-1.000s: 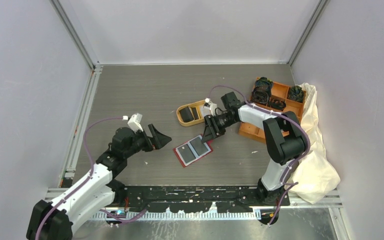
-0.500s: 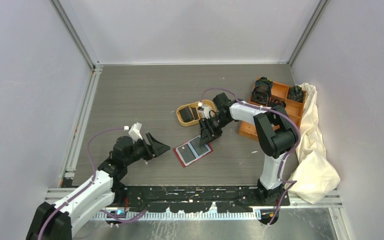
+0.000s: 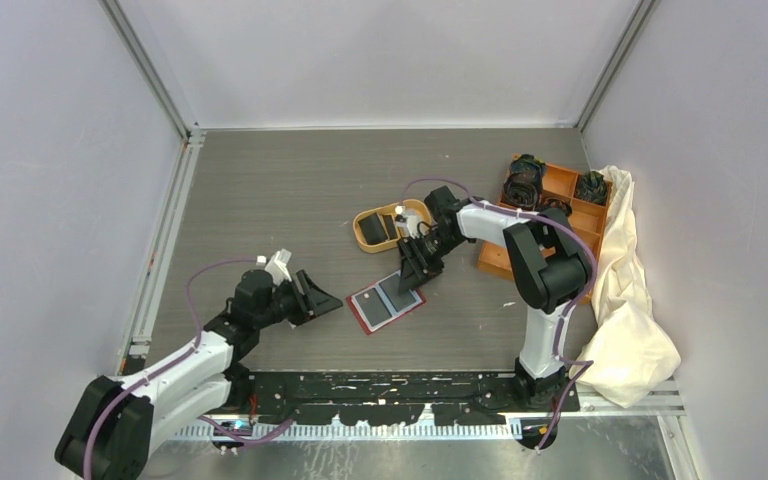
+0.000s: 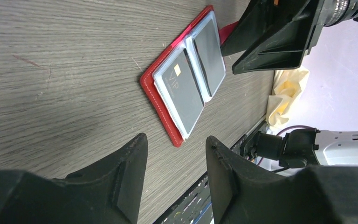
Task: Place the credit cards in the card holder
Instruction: Turn over the card slot in the card holder.
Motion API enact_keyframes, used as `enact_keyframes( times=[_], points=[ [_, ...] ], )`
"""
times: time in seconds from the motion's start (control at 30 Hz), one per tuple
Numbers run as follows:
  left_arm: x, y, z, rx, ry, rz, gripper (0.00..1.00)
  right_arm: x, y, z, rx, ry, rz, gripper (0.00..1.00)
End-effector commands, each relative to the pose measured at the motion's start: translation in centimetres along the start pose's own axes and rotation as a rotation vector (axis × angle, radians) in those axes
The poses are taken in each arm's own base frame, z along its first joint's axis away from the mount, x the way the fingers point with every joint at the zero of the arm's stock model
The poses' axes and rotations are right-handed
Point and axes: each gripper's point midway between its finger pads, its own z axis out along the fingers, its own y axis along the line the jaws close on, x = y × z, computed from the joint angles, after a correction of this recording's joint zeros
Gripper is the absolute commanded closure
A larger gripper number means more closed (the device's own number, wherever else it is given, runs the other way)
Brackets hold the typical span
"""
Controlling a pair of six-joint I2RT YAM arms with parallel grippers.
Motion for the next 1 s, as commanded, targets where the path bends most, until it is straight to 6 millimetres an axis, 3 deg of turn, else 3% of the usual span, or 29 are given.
enact_keyframes(
  times=[0.0,0.97],
  points=[
    [-0.3,-1.4,0.3,0.059,0.002,0.016,0.51,-0.9,1.6,-0.1,-0.079,-0.013,-0.029,0.47],
    [0.9,-1.1,1.5,0.039,0.045,0.002,0.51,-1.1,2.2,-0.1,-0.136,-0.033,-0.003,0.45]
  ],
)
